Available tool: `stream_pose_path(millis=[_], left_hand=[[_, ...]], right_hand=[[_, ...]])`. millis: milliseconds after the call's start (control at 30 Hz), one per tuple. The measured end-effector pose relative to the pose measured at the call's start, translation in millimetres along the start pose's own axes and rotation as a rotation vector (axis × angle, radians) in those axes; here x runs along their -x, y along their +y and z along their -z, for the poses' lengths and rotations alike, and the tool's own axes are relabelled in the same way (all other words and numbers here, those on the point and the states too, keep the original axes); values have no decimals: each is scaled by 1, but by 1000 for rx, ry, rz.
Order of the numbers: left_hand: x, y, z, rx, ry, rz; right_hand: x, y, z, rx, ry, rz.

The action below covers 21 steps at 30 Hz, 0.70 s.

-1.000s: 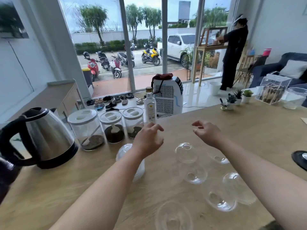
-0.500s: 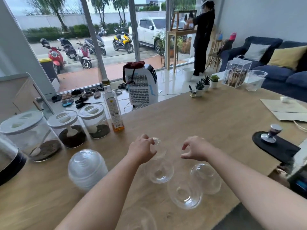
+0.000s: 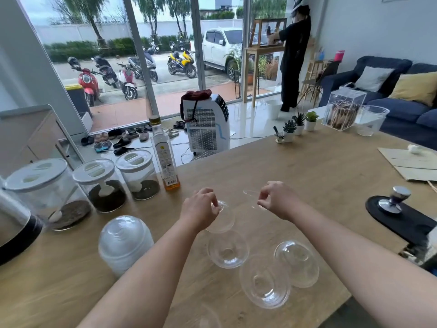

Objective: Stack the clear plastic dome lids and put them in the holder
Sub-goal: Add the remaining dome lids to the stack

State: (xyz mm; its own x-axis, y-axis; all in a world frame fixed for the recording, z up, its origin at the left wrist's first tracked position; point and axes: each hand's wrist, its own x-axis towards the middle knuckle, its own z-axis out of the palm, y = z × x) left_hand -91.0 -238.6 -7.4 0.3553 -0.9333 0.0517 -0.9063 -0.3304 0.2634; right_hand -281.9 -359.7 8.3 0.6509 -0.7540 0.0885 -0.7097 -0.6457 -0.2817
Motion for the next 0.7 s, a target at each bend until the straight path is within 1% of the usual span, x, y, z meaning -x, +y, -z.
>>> stream_pose_path(millis=[100, 200, 367, 500, 600, 700], left_hand=[[8, -7, 3, -38, -57, 0], [13, -11, 0, -63, -147, -3], [14, -14, -9, -29, -145, -9], [14, -11, -15, -48, -212, -6], [14, -11, -16, -41, -193, -11], [14, -10, 4, -39, -103, -31]], right_hand=[[-1, -14, 2, -14, -2, 6], [1, -20, -2, -54, 9, -4], [8, -21, -8, -95, 14, -29], [14, -18, -12, -140, 23, -47], [15, -16, -15, -183, 42, -64], [14, -17, -11, -325, 102, -132]])
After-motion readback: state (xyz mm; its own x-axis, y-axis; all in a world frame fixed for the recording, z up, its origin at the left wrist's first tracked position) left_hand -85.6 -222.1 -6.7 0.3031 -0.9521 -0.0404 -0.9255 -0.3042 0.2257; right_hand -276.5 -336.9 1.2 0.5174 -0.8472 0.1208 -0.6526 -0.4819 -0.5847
